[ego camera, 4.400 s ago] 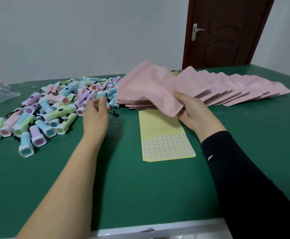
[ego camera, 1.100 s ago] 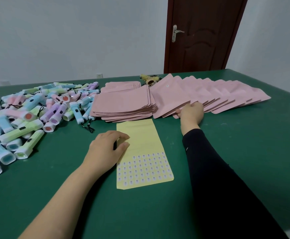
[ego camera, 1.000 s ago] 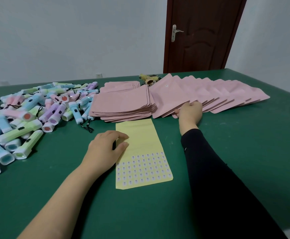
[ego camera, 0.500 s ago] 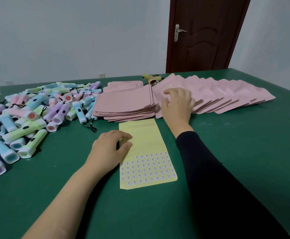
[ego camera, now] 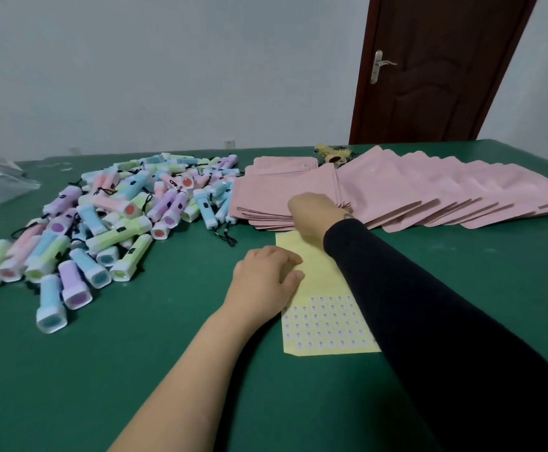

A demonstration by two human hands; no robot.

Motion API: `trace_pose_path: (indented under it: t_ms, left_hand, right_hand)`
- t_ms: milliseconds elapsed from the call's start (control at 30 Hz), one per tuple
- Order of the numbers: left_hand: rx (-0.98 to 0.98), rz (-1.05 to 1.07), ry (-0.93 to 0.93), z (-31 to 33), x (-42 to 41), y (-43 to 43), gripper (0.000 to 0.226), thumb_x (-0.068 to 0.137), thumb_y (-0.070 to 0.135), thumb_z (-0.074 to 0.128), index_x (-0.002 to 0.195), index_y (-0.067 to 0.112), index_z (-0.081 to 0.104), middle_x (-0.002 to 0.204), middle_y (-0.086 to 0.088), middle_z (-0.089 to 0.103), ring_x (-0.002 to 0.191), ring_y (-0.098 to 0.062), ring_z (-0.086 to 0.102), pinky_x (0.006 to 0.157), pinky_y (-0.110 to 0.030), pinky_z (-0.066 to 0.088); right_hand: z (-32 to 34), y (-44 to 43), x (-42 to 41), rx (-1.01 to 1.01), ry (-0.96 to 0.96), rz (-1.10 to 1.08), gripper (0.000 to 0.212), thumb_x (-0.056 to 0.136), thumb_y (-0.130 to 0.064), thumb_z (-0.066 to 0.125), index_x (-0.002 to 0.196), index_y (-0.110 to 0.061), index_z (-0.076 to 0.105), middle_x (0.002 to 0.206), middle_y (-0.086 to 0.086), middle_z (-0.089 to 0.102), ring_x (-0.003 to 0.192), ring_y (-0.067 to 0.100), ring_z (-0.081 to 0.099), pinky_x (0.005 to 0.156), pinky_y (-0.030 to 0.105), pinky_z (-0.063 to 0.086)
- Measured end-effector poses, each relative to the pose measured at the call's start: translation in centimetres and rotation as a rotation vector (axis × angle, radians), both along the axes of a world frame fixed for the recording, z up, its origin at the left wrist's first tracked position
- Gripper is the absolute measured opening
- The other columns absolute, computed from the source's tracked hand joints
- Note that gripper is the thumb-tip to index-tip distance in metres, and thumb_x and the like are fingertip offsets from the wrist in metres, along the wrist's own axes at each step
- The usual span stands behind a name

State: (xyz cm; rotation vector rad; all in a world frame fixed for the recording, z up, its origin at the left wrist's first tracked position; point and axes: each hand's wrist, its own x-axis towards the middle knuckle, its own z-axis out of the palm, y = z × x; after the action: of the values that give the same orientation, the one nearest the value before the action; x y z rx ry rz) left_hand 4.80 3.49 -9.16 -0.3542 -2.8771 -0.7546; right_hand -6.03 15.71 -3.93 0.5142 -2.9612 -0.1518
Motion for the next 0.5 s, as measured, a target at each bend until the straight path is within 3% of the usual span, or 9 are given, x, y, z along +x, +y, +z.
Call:
trace_pose_path:
  t_ms: [67,200,400,500]
  left_hand:
    - [0.004,-0.002,-0.01,0.0,0.0,0.0,0.03,0.098,0.043,0.05,0.127,0.036,0.058,0.137,0.011,0.051,0.129,-0.016,0.038,0.098,-0.031,0.025]
    - [0.0,-0.009,-0.007,0.1,0.1,0.1,0.032,0.099,0.043,0.049,0.128,0.034,0.057,0.138,0.009,0.051,0.13,-0.019,0.037,0.101,-0.034,0.026]
    - [0.01,-0.012,-0.008,0.1,0.1,0.2,0.032,0.099,0.042,0.049,0.129,0.033,0.057,0.138,0.008,0.051,0.13,-0.019,0.037,0.103,-0.036,0.026]
    - [0.003,-0.014,-0.018,0.1,0.1,0.3,0.033,0.099,0.043,0.049,0.129,0.033,0.057,0.139,0.007,0.05,0.131,-0.02,0.037,0.103,-0.037,0.026]
  right_hand:
    - [-0.3,0.0,-0.1,0.013,0.072,0.013,0.023,0.09,0.006,0.047,0.103,-0.003,0.063,0.092,0.01,0.061,0.079,0.028,0.052,0.076,0.034,0.045]
    - [-1.5,0.7,-0.6,0.012,0.177,0.022,0.025,0.089,0.007,0.046,0.107,-0.004,0.059,0.09,0.011,0.061,0.078,0.03,0.054,0.067,0.034,0.038]
    - [-1.9,1.6,-1.1,-0.007,0.223,-0.027,0.015,0.095,-0.013,0.053,0.105,-0.009,0.063,0.097,0.011,0.068,0.089,0.032,0.063,0.065,0.03,0.036]
    - [-1.6,1.9,-0.4,-0.131,0.136,-0.045,0.025,0.099,-0.028,0.05,0.101,-0.011,0.068,0.095,0.009,0.069,0.09,0.03,0.061,0.07,0.032,0.044]
